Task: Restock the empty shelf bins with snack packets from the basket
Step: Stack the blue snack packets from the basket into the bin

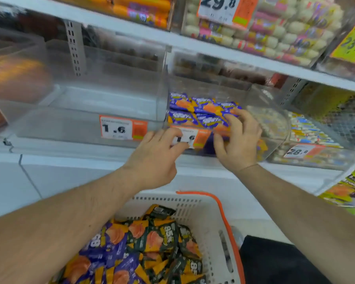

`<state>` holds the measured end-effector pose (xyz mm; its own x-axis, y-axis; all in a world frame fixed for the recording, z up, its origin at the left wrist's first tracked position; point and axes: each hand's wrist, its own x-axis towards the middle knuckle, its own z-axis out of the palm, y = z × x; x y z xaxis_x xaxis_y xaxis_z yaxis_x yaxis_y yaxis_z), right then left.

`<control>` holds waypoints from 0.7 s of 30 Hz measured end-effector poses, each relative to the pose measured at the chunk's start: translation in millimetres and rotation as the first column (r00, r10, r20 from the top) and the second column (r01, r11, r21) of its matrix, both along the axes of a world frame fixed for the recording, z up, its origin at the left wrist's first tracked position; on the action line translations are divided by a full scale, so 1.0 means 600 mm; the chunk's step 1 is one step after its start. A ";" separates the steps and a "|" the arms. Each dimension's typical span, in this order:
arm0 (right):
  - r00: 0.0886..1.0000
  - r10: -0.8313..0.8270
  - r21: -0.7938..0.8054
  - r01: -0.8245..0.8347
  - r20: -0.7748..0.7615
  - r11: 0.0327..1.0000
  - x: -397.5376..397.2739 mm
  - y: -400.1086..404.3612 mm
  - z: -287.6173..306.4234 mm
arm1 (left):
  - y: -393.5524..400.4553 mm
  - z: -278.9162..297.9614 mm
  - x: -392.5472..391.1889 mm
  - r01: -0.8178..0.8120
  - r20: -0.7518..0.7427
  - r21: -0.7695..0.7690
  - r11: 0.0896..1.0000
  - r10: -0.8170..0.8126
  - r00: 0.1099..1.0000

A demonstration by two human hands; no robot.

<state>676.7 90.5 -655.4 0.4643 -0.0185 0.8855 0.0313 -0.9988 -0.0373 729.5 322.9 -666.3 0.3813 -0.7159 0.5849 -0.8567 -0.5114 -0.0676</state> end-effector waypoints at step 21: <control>-0.094 0.390 0.307 0.463 -0.916 0.832 -0.101 0.322 -0.460 | 0.163 -0.112 0.016 0.195 -0.529 0.810 0.553 0.545 0.650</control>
